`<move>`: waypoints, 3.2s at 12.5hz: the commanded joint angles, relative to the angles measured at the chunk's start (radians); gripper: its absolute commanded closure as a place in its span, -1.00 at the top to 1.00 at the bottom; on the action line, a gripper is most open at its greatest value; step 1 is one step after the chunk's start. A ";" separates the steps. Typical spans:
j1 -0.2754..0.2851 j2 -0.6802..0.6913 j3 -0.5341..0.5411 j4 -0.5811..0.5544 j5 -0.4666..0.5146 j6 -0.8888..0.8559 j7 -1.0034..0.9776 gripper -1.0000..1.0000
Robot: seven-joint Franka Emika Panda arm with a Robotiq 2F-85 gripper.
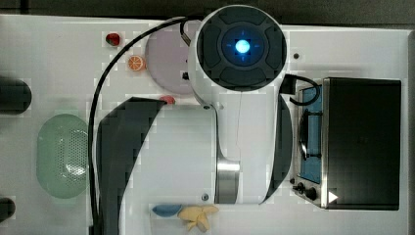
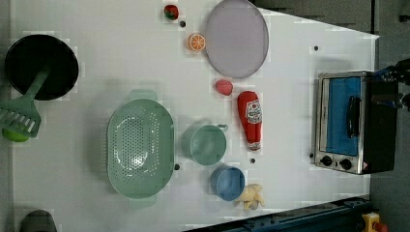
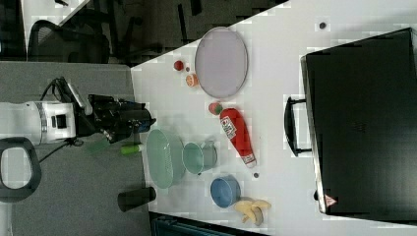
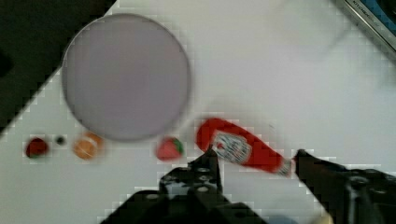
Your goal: Pick Ketchup from the table and place it in strainer.
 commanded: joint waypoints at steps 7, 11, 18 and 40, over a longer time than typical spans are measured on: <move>-0.104 -0.148 0.110 -0.197 0.016 -0.124 -0.160 1.00; -0.100 -0.040 0.138 -0.270 0.016 0.051 -0.357 1.00; -0.098 0.107 0.154 -0.438 0.016 0.456 -0.945 1.00; -0.087 0.249 0.176 -0.554 0.015 0.816 -1.009 0.25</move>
